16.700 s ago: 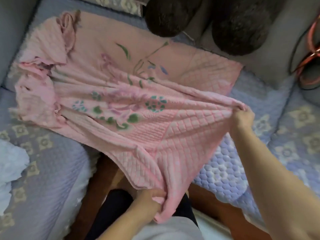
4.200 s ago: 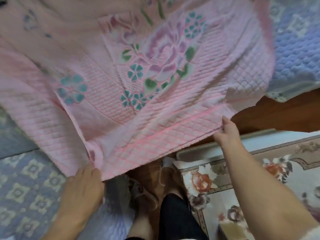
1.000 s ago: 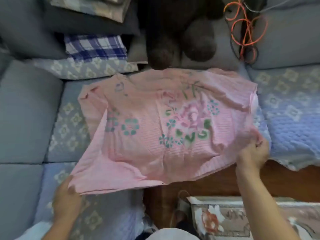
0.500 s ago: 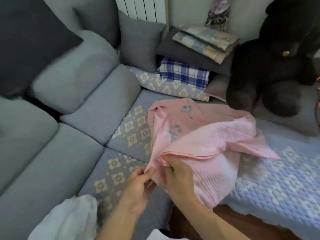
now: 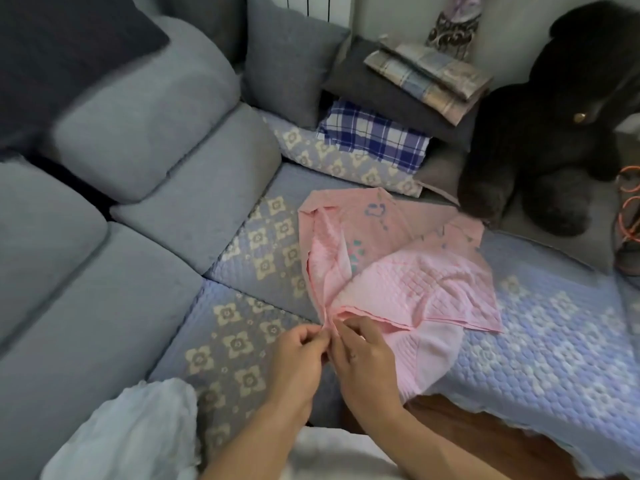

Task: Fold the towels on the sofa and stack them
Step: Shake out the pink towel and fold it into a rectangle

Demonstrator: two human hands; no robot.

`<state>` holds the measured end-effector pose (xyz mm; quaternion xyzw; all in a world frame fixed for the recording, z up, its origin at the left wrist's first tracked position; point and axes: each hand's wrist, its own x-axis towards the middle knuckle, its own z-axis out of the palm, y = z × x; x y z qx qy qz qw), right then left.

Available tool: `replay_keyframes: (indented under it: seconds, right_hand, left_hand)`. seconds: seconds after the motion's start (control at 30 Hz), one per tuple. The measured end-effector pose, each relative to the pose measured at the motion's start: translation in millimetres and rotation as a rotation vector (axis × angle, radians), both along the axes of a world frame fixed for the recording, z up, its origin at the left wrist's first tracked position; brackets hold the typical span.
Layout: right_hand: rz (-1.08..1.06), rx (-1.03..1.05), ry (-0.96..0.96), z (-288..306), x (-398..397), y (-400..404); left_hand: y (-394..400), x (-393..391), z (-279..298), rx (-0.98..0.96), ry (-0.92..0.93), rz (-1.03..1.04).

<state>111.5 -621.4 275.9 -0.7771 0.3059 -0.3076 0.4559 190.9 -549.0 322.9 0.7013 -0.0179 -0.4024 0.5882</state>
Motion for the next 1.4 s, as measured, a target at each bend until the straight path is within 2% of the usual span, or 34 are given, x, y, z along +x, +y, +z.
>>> replay_keyframes:
  seconds: [0.33,0.5,0.6,0.73,0.77,0.9,0.97,1.03,1.1,1.13,1.23,1.33,1.4]
  right_hand:
    - [-0.073,-0.219,0.176,4,-2,15]
    - [-0.019,-0.330,0.268,7,3,23]
    - [-0.004,-0.154,0.250,11,4,24]
    - [-0.086,0.482,-0.059,19,-7,8]
    - [-0.089,0.553,-0.104,20,-9,4]
    - [-0.164,0.587,-0.158,16,-18,-31]
    - [-0.345,0.502,-0.073,6,-41,-58]
    - [-0.430,0.420,0.177,-9,-74,-70]
    - [-0.414,0.496,0.434,-34,-103,-62]
    - [-0.388,0.561,0.502,-50,-113,-54]
    - [-0.305,0.591,0.595,-93,-126,-36]
    - [-0.359,0.556,0.612,-136,-131,-39]
    - [-0.415,0.517,0.569,-119,-123,-44]
  left_hand:
    - [6,4,-2,-0.013,0.181,-0.019]
    - [-1,9,1,-0.119,0.420,-0.034]
    - [-10,9,-6,-0.120,0.488,-0.083]
    - [-23,9,-18,-0.122,0.600,-0.040]
    - [-26,9,-20,-0.130,0.600,-0.030]
    - [-44,11,-14,-0.087,0.473,-0.027]
    - [-63,14,3,-0.117,0.452,-0.066]
    - [-84,12,27,-0.147,0.462,-0.089]
    - [-103,7,52,-0.172,0.479,-0.099]
    - [-112,2,64,-0.183,0.487,-0.103]
    - [-134,-15,97,-0.227,0.528,-0.102]
    - [-151,-35,119,-0.257,0.556,-0.116]
    - [-159,-44,132,-0.273,0.577,-0.133]
